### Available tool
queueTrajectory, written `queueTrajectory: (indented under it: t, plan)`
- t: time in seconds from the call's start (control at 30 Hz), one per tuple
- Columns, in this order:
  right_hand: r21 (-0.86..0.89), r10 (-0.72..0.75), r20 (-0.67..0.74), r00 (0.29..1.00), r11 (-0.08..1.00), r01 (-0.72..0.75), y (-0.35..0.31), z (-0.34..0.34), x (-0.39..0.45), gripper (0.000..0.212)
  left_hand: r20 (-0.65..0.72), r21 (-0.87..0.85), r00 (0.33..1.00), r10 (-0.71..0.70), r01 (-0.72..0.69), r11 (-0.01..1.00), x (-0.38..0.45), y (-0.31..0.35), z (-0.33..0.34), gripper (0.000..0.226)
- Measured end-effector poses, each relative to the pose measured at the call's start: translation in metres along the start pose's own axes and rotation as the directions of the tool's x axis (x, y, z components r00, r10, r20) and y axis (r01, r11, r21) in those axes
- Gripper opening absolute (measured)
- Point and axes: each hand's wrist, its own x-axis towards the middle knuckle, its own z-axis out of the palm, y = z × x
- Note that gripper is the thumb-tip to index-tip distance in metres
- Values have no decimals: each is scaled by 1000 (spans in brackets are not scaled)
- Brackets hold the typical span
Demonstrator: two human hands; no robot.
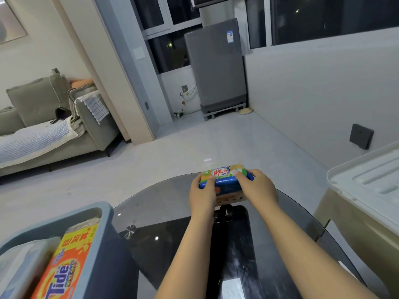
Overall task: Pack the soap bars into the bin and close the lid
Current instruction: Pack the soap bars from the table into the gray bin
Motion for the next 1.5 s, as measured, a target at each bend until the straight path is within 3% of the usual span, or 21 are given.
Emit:
queueTrajectory:
  t: [0.1,0.33,0.73,0.93,1.17,1.33,1.5]
  plan:
    - [39,28,113,993,999,-32,-3,2,1,34,52,-24,998,-39,40,999,-4,5,-1,40]
    - [209,26,108,994,977,-48,-16,-16,-27,30,11,-126,998,-58,58,990,-40,18,-5,46]
    - [286,-172,44,984,946,153,-87,-99,-147,27,-23,-315,998,54,-59,947,-164,85,-82,45]
    - [283,-278,59,959,926,250,-125,-122,-203,26,-66,-309,986,155,-167,936,-210,110,-134,42]
    - [310,-349,188,918,908,282,-162,-108,-258,30,-112,-272,981,159,-184,944,-237,119,-217,31]
    - [352,-399,316,861,892,284,-181,-81,-287,35,-139,-153,977,163,-184,971,-244,117,-274,45]
    - [388,-403,468,787,893,227,-192,-54,-303,32,-134,-104,981,142,-157,982,-248,106,-321,31]
